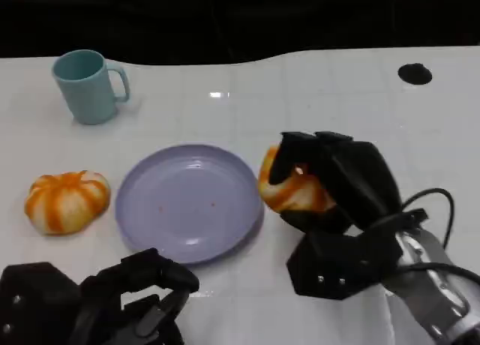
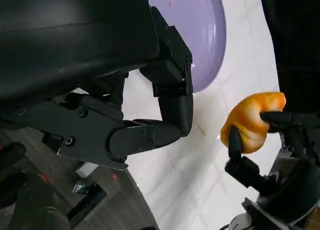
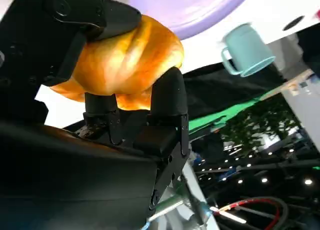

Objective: Grasp the bread from the table and place it into the plate.

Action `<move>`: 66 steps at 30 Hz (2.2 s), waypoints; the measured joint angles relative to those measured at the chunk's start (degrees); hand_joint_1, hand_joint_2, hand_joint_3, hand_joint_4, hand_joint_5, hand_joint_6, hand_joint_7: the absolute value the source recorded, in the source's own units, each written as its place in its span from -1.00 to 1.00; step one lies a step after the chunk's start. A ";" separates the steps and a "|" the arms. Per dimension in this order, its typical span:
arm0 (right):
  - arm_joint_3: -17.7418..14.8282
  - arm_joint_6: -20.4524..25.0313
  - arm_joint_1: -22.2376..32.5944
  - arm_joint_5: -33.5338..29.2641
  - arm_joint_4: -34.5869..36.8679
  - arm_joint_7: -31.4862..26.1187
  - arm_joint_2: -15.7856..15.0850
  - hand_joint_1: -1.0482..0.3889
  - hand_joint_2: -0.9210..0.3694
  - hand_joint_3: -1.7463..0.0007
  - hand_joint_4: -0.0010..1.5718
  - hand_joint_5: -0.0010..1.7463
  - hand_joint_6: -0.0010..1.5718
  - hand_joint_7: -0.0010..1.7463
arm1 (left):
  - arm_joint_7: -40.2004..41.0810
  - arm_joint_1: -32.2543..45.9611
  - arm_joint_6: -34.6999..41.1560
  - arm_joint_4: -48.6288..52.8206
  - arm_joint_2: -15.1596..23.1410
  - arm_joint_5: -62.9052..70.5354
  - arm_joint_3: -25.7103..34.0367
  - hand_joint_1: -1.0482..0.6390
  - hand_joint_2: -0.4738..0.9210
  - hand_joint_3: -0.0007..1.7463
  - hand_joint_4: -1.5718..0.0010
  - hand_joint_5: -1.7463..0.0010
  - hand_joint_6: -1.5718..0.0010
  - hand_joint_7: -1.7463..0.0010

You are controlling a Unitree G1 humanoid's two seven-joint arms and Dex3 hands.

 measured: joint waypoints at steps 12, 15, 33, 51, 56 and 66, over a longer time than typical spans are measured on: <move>3.47 -4.93 -9.95 1.19 15.58 -0.06 6.67 0.26 -0.10 -0.43 0.19 1.00 0.05 0.61 | -0.07 -0.02 1.09 0.35 -0.04 -1.41 0.88 -0.13 1.00 -0.37 0.21 -1.00 0.27 -0.54; 4.13 -6.05 -12.51 1.29 19.95 -0.08 8.06 0.23 -0.09 -0.49 0.17 1.00 0.08 0.63 | 0.00 -0.36 1.41 0.37 -0.20 -1.54 0.90 -0.13 1.00 -0.37 0.22 -1.00 0.28 -0.54; 7.34 -3.79 -20.85 0.49 33.23 0.18 13.18 0.01 -0.90 0.70 -0.33 -0.25 -0.16 -0.64 | 0.21 -0.35 0.79 0.83 -0.73 -0.58 0.08 -0.15 1.00 -0.38 0.18 -1.00 0.26 -0.56; 10.78 5.30 -20.73 -2.04 25.24 16.78 10.72 -0.58 -1.00 0.61 -0.99 -0.80 -0.80 -1.00 | 0.20 -0.16 -0.46 1.23 -0.75 0.33 -0.86 -0.16 1.00 -0.37 0.18 -1.00 0.26 -0.54; 10.71 6.41 -18.06 -1.82 20.14 18.80 8.98 -0.56 -1.00 0.62 -0.99 -0.75 -0.79 -0.99 | 0.20 -0.04 -0.47 1.22 -0.73 0.45 -0.96 -0.16 1.00 -0.37 0.19 -1.00 0.27 -0.54; 8.97 3.98 -8.66 0.70 5.79 19.61 2.93 -0.45 -1.00 0.70 -0.94 -0.23 -0.62 -0.89 | 0.19 0.52 -1.10 1.19 -0.68 0.48 -1.01 -0.16 0.99 -0.37 0.17 -1.00 0.26 -0.54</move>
